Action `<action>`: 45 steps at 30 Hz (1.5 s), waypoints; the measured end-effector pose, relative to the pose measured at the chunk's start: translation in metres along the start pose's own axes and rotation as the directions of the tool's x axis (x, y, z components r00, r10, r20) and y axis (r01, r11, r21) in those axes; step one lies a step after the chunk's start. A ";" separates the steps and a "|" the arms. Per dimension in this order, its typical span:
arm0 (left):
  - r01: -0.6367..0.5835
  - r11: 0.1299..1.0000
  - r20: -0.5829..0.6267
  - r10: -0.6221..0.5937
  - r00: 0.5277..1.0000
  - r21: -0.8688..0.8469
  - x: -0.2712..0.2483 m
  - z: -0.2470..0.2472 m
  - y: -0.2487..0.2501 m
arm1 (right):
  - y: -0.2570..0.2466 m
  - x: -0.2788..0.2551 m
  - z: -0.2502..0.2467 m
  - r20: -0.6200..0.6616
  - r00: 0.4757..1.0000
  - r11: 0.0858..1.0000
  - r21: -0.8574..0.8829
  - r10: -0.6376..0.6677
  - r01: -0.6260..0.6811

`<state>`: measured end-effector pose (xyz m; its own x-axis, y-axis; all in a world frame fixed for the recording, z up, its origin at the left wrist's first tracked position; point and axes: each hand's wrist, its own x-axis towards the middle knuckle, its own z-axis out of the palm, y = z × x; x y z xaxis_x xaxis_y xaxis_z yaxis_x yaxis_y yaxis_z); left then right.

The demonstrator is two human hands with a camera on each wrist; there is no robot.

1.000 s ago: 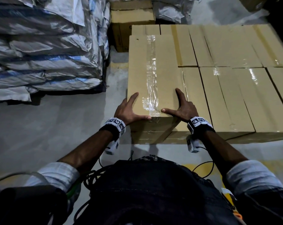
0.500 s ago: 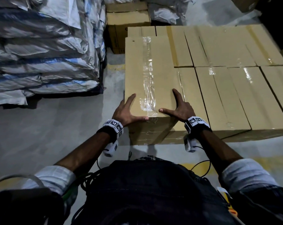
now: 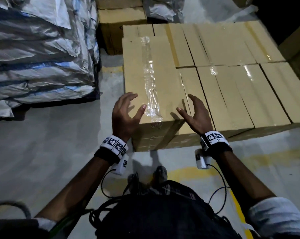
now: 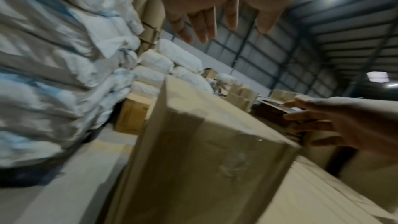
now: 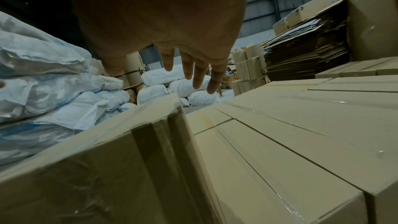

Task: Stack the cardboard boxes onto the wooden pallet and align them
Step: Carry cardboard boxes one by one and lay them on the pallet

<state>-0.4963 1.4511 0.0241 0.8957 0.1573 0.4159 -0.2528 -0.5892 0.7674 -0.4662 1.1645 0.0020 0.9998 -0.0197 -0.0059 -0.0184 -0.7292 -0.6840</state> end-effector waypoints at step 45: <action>0.077 0.993 0.883 0.045 0.467 -0.091 -0.238 0.588 0.436 | 0.500 -0.237 -0.401 -0.253 0.884 0.919 0.146 0.393 -0.367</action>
<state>-0.6045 0.6906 -0.0268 0.7301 -0.6528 -0.2022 -0.2156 -0.5008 0.8383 -0.7166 0.5301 -0.0457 0.8742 -0.4774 -0.0894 -0.3823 -0.5628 -0.7329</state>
